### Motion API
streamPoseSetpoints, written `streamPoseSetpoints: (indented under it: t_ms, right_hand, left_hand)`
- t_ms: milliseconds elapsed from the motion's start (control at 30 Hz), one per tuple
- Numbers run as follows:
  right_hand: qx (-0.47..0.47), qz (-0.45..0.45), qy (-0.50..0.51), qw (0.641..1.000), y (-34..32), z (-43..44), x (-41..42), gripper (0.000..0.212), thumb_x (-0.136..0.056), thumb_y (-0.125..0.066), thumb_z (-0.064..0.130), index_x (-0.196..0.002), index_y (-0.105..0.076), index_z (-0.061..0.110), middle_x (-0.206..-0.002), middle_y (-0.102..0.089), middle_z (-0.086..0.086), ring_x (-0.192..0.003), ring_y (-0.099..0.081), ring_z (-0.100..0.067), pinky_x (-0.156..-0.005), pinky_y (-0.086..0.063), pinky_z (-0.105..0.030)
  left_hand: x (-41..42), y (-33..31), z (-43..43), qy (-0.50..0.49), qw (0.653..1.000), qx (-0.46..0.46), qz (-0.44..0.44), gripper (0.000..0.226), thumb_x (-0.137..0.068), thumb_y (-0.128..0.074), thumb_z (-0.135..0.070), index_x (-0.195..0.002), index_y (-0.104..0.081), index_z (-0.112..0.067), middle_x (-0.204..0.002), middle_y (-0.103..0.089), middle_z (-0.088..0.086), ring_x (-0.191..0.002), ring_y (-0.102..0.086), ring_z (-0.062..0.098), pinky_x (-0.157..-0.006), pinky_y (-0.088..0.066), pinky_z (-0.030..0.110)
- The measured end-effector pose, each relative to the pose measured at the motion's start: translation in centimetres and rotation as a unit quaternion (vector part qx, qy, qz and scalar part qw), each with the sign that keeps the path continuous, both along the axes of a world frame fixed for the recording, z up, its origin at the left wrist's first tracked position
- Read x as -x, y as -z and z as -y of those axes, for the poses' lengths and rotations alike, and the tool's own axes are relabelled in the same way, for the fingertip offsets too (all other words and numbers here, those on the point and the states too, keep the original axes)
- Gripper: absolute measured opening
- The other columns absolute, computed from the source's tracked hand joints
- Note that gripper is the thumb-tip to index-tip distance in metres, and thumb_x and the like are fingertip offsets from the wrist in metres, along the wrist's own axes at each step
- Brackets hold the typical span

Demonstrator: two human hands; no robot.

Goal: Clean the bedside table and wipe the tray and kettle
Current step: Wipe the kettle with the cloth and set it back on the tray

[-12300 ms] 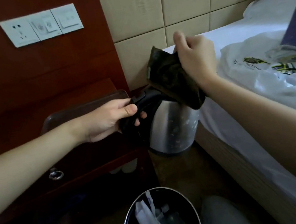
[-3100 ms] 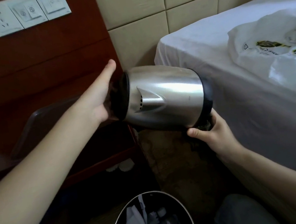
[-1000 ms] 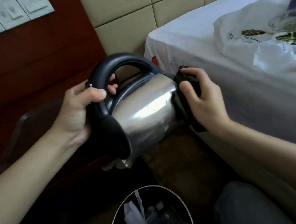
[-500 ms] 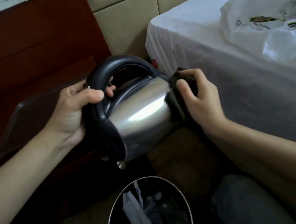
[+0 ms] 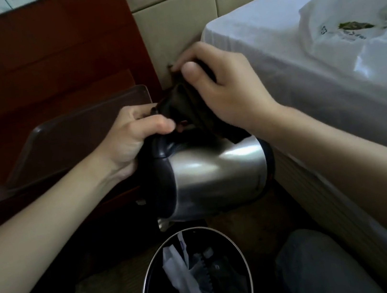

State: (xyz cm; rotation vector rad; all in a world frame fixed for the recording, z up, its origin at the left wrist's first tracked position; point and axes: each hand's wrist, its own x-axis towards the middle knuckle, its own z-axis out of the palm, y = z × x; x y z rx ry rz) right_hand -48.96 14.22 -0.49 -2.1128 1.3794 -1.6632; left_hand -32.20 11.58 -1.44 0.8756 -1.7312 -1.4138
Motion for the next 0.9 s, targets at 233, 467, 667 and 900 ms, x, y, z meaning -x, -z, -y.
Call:
streamPoseSetpoints:
  t_ms: [233,467,667,900]
  right_hand:
    - [-0.139,0.059,0.116,0.982,4.5,0.0,4.4,0.012,-0.096,-0.046,0.027,-0.087,-0.052,0.021,-0.083,-0.059,0.006,-0.083,-0.053,-0.007,-0.067,-0.031,-0.019]
    - [-0.109,0.03,0.177,0.978,7.7,-4.7,1.4,0.043,-0.087,-0.053,0.036,-0.122,-0.051,0.013,-0.12,-0.054,-0.005,-0.111,-0.046,-0.022,-0.085,-0.027,-0.017]
    - [0.067,-0.141,0.094,0.983,9.0,-6.6,-1.7,0.034,-0.086,-0.054,0.037,-0.111,-0.058,0.015,-0.114,-0.061,-0.008,-0.091,-0.055,-0.027,-0.077,-0.041,-0.036]
    - [0.264,-0.29,0.089,0.916,8.7,-4.9,-1.1,0.021,-0.087,-0.061,0.022,-0.107,-0.065,0.018,-0.115,-0.062,-0.006,-0.077,-0.05,-0.025,-0.066,-0.041,-0.036]
  left_hand:
    - [0.3,-0.2,-0.3,-0.016,1.0,0.006,-0.008,0.015,-0.047,-0.068,-0.021,-0.058,-0.072,-0.011,-0.067,-0.069,0.005,-0.09,-0.066,0.03,-0.088,-0.053,0.036]
    - [1.8,0.2,-1.0,-0.04,0.999,0.008,0.014,0.012,-0.047,-0.07,-0.022,-0.054,-0.071,-0.013,-0.064,-0.068,0.009,-0.081,-0.061,0.034,-0.088,-0.05,0.045]
    - [2.6,-0.2,0.1,-0.068,0.997,-0.009,0.04,0.015,-0.044,-0.07,-0.026,-0.053,-0.072,-0.014,-0.06,-0.068,0.003,-0.06,-0.063,0.015,-0.068,-0.051,0.026]
    - [3.5,-1.0,1.5,-0.105,0.991,-0.078,0.007,0.01,-0.063,-0.067,-0.019,-0.056,-0.069,-0.012,-0.059,-0.065,0.007,-0.058,-0.06,0.02,-0.065,-0.051,0.027]
